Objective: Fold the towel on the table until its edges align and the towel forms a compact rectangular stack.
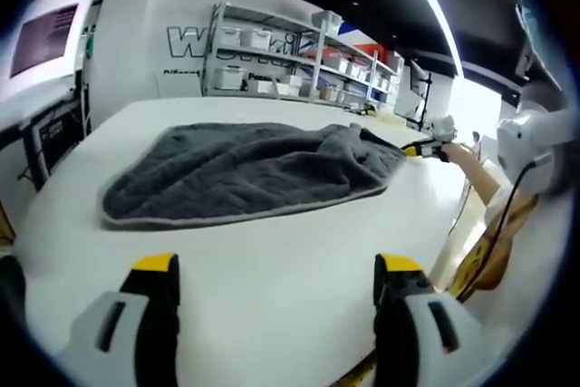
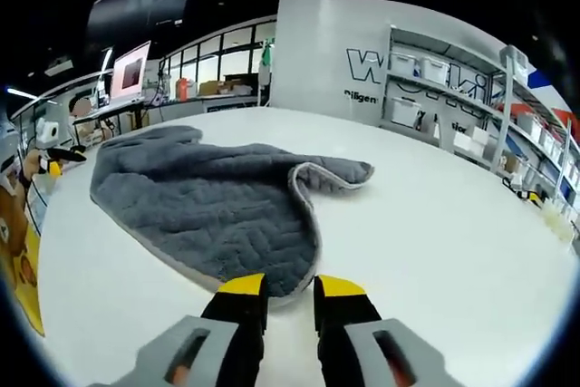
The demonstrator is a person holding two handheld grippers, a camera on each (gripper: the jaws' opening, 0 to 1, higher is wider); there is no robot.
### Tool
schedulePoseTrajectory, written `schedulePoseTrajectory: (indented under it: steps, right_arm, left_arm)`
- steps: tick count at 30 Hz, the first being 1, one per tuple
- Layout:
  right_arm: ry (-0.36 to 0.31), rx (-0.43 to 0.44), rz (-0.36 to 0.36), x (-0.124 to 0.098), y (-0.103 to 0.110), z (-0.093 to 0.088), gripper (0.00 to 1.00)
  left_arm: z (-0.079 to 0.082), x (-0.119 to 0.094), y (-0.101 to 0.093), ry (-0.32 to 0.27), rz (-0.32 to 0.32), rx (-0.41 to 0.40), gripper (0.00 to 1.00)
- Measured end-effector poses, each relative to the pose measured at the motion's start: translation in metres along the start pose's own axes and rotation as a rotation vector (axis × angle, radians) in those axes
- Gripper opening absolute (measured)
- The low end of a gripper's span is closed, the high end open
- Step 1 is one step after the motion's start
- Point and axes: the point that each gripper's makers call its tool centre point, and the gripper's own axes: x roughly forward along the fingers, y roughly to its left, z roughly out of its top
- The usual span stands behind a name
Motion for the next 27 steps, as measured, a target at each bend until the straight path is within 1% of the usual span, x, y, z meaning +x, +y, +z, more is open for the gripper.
schedulePoseTrajectory:
  steps: [7, 10, 14, 16, 21, 27]
  right_arm:
    - [0.002, -0.014, -0.014, 0.000, -0.003, -0.002, 0.13]
    - [-0.004, -0.027, -0.021, -0.001, -0.003, -0.001, 0.06]
    - [-0.016, -0.039, -0.034, -0.003, -0.003, 0.002, 0.03]
    - [-0.015, -0.067, -0.054, -0.005, -0.003, 0.004, 0.03]
    - [-0.042, -0.102, -0.084, -0.012, -0.002, 0.015, 0.02]
    - [-0.119, -0.143, -0.131, -0.031, 0.003, 0.041, 0.02]
  left_arm:
    - [-0.001, 0.001, 0.000, 0.000, 0.000, -0.002, 0.93]
    - [-0.001, 0.001, -0.001, -0.001, -0.001, -0.004, 0.93]
    - [-0.001, 0.001, -0.001, -0.003, 0.001, -0.005, 0.93]
    - [-0.001, 0.001, 0.000, -0.003, 0.003, -0.005, 0.93]
    - [0.000, 0.000, 0.000, -0.004, 0.003, -0.005, 0.93]
    - [0.000, 0.001, 0.001, -0.004, 0.004, -0.006, 0.93]
